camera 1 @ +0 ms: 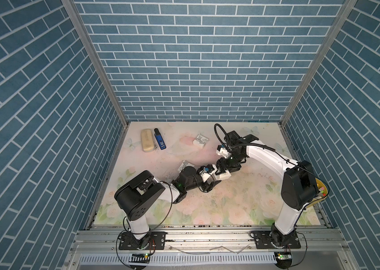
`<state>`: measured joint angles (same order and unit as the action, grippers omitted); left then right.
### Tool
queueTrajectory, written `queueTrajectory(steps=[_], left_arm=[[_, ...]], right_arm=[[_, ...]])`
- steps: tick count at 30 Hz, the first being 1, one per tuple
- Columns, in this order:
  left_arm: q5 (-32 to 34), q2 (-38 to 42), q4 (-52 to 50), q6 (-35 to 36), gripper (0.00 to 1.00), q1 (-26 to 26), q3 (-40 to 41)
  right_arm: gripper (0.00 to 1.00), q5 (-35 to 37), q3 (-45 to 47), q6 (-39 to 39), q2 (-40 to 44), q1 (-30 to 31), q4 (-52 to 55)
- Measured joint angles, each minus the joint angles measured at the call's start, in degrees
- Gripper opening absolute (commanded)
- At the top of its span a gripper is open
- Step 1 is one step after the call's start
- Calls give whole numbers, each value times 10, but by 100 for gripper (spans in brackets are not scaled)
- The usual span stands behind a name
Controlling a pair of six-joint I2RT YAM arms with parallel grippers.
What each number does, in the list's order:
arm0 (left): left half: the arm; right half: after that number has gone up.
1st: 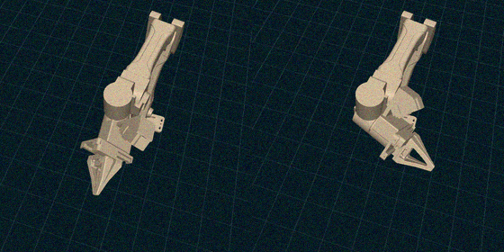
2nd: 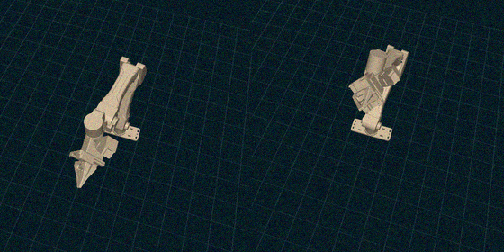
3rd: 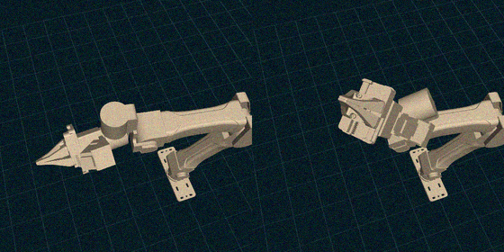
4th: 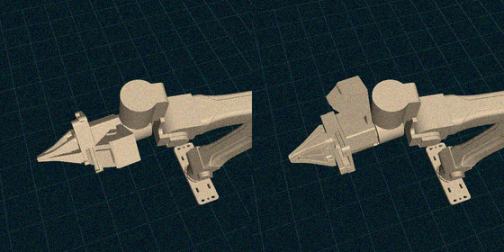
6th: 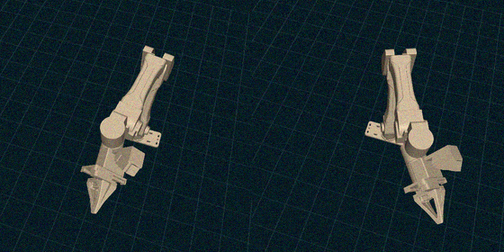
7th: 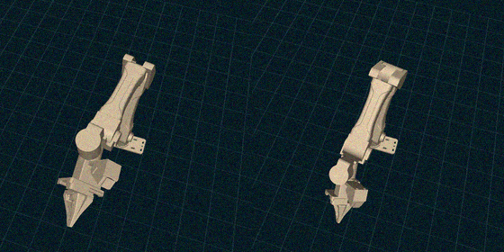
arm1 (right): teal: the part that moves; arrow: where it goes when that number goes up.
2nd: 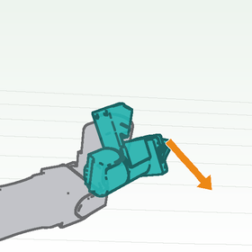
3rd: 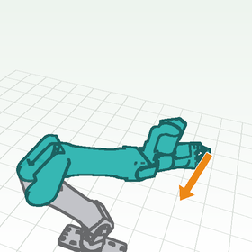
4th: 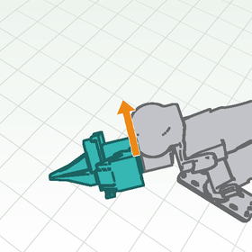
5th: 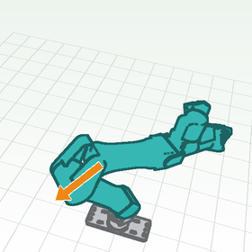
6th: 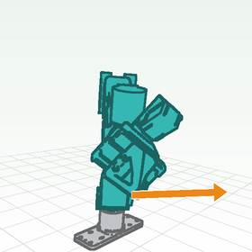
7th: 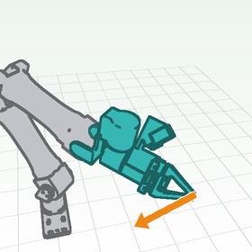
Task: Take the necklace out of the lift-off lid jewelry box
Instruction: Open the lid on the jewelry box.
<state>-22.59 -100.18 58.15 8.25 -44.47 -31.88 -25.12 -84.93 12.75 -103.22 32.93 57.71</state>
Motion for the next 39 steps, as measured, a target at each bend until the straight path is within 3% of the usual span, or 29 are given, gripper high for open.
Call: queueTrajectory(steps=[26, 39], left_arm=[[-2, 0, 31, -2, 56, 9, 1], [14, 0, -5, -1, 56, 15, 17]], right_arm=[[71, -21, -28, -13, 0, -15, 19], [71, -27, -38, -10, 0, -45, 37]])
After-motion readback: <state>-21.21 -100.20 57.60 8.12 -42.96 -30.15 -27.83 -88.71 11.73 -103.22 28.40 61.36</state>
